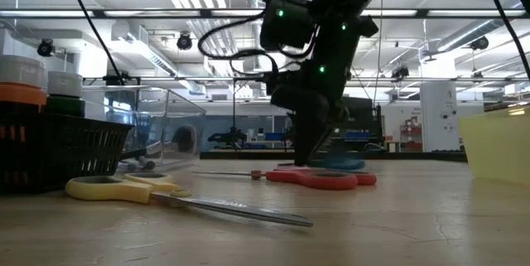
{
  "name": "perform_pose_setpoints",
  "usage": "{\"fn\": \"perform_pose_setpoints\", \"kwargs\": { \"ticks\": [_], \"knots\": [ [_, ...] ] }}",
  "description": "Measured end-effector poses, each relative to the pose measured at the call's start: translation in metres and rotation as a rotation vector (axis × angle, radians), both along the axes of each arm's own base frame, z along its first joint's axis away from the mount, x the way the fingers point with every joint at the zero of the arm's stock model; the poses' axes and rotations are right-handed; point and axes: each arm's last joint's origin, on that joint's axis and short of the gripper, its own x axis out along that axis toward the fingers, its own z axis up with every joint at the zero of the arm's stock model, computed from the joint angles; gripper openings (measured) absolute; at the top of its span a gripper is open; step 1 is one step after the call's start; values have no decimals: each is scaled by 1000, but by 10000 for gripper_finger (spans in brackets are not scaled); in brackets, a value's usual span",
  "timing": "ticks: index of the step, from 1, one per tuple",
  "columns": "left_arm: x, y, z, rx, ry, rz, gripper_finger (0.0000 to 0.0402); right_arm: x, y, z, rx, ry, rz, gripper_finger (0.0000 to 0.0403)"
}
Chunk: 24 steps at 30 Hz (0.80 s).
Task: Pick & Place Paint Supplies
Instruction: Put the blue scissors into the yellow bin
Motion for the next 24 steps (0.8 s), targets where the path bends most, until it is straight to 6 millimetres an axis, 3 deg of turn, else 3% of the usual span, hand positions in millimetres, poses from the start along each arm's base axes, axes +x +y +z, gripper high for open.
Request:
{"fn": "perform_pose_setpoints", "kwargs": {
  "ticks": [5, 11, 17, 24],
  "knots": [
    [-1, 0, -1, 0, 7, 4, 123, -7, 14, 30, -20, -64, 29, 10],
    [-1, 0, -1, 2, 10, 4, 123, -24, 51, 69, -16, -152, 88, 7],
    [-1, 0, -1, -1, 9, 6, 123, -50, 82, 86, -76, -123, 74, 7],
    [0, 0, 0, -4, 6, 7, 123, -90, 127, 104, -16, -84, 60, 8]
  ]
}}
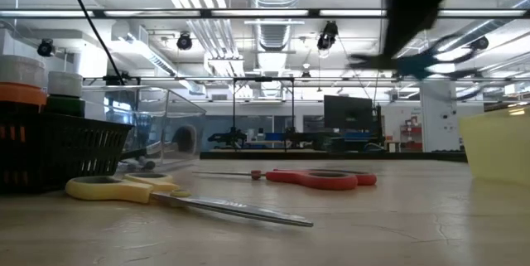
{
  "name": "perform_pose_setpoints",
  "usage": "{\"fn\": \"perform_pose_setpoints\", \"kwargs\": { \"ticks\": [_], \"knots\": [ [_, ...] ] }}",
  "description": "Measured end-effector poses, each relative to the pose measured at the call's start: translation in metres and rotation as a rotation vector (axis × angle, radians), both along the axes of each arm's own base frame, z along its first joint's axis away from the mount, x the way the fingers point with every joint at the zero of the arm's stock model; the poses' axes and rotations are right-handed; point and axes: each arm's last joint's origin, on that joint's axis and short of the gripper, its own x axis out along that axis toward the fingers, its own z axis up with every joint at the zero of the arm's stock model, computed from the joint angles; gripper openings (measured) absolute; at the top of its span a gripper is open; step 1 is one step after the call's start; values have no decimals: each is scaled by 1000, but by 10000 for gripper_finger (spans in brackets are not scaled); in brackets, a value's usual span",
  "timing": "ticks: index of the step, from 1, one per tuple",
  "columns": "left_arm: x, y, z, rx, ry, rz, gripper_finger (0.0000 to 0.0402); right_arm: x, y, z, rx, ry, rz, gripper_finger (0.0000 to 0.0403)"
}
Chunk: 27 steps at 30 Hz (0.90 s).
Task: Pick & Place Paint Supplies
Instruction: Put the blue scissors into the yellow bin
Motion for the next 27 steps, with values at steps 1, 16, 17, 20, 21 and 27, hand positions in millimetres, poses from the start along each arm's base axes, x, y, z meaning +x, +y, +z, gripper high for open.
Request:
{"fn": "perform_pose_setpoints", "kwargs": {
  "ticks": [1, 16, 17, 20, 21, 27],
  "knots": [
    [0, 0, 0, 0, 0, 0, 123, -7, 6, 2, 9, 12, -16, 8],
    [2, -1, 2, -13, -23, -3, 123, -97, 60, 9, 66, 215, -330, 8],
    [2, -1, 2, -9, -25, -8, 123, -100, 63, 8, 71, 217, -341, 8],
    [2, -1, 2, -9, -29, -10, 123, -107, 68, 4, 88, 232, -378, 8],
    [2, -1, 2, -10, -31, -10, 123, -110, 69, 1, 87, 242, -392, 8],
    [2, -1, 2, -12, -31, -9, 123, -122, 71, -13, 88, 309, -449, 8]
  ]
}}
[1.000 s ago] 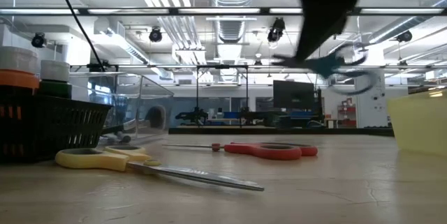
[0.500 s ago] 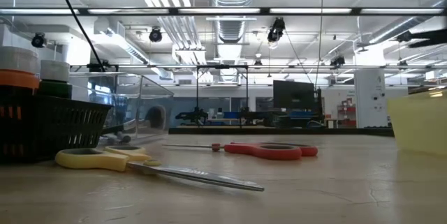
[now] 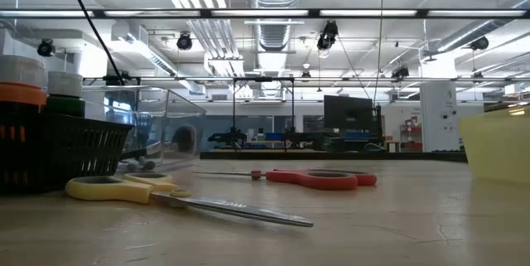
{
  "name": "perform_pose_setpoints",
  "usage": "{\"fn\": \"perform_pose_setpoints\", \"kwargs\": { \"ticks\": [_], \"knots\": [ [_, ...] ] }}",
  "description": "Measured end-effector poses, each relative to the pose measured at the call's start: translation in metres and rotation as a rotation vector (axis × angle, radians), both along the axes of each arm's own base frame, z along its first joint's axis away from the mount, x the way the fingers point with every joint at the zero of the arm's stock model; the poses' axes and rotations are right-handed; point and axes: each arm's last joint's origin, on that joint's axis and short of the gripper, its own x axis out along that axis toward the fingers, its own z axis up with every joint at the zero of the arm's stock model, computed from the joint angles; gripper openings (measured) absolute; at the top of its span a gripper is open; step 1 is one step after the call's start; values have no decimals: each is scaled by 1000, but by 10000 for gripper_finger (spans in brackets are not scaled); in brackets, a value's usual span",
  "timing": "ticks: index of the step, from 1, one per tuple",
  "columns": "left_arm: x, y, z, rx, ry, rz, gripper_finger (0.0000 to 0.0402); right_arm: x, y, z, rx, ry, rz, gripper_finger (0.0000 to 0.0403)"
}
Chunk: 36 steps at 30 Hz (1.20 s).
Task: Pick & Place Paint Supplies
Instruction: Put the blue scissors into the yellow bin
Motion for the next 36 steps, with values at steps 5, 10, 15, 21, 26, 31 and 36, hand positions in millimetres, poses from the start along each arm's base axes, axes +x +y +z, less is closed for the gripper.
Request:
{"fn": "perform_pose_setpoints", "kwargs": {
  "ticks": [5, 10, 15, 21, 26, 31, 36],
  "knots": [
    [0, 0, 0, -3, 0, 2, 123, -4, 0, -5, 2, 23, -9, 8],
    [0, 0, 0, -12, 0, 10, 123, -4, 0, -6, 1, 27, -8, 8],
    [0, 0, 0, -14, 1, 11, 123, -5, 0, -6, 0, 29, 1, 8],
    [0, 0, 0, -14, 1, 11, 123, -5, 0, -5, -1, 33, 25, 8],
    [0, 0, 0, -14, 1, 12, 123, -5, 0, -5, -1, 36, 31, 9],
    [0, 0, 0, -17, 1, 14, 123, -5, 1, -6, 12, 56, 51, 10],
    [0, 0, 0, -17, 1, 14, 123, -6, 0, -7, 8, 65, 61, 52]
  ]
}}
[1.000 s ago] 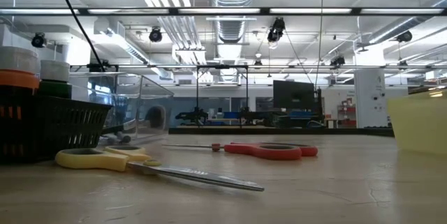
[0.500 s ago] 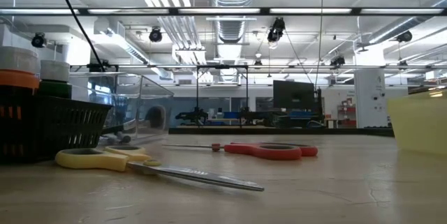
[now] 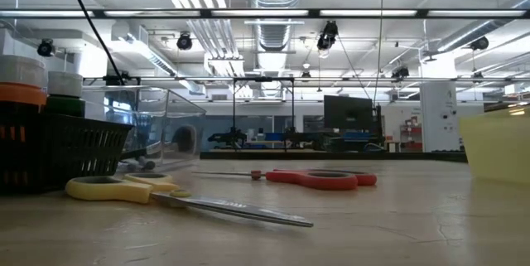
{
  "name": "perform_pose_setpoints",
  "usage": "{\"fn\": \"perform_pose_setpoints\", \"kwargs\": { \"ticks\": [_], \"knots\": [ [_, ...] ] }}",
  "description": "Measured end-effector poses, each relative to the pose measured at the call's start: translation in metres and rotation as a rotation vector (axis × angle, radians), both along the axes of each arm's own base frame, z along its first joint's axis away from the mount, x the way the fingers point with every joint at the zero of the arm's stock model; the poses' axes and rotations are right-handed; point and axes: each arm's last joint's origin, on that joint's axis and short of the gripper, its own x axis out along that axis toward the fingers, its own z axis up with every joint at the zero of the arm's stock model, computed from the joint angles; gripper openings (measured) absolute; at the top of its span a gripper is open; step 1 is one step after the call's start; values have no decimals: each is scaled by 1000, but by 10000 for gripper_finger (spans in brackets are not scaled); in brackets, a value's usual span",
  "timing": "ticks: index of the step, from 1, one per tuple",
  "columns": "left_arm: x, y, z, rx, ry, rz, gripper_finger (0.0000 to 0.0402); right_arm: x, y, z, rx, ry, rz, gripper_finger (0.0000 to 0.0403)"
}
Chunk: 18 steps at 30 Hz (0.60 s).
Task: Pick & Place Paint Supplies
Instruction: Put the blue scissors into the yellow bin, then put the red scissors into the yellow bin
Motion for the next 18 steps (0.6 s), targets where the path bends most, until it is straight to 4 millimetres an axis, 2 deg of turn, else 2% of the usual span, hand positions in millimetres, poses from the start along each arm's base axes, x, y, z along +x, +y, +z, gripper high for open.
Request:
{"fn": "perform_pose_setpoints", "kwargs": {
  "ticks": [5, 9, 12, 18],
  "knots": [
    [0, 0, 0, 0, 0, 0, 123, -1, -1, -2, -10, 5, 0, 134],
    [0, 0, 0, 0, 1, 0, 123, 2, -1, -1, -49, -65, 11, 184],
    [0, 0, 0, 0, 0, 0, 123, 9, 0, 3, -89, -177, 65, 204],
    [1, -1, 1, -9, -16, -2, 123, 30, 3, 14, -204, -430, 249, 209]
  ]
}}
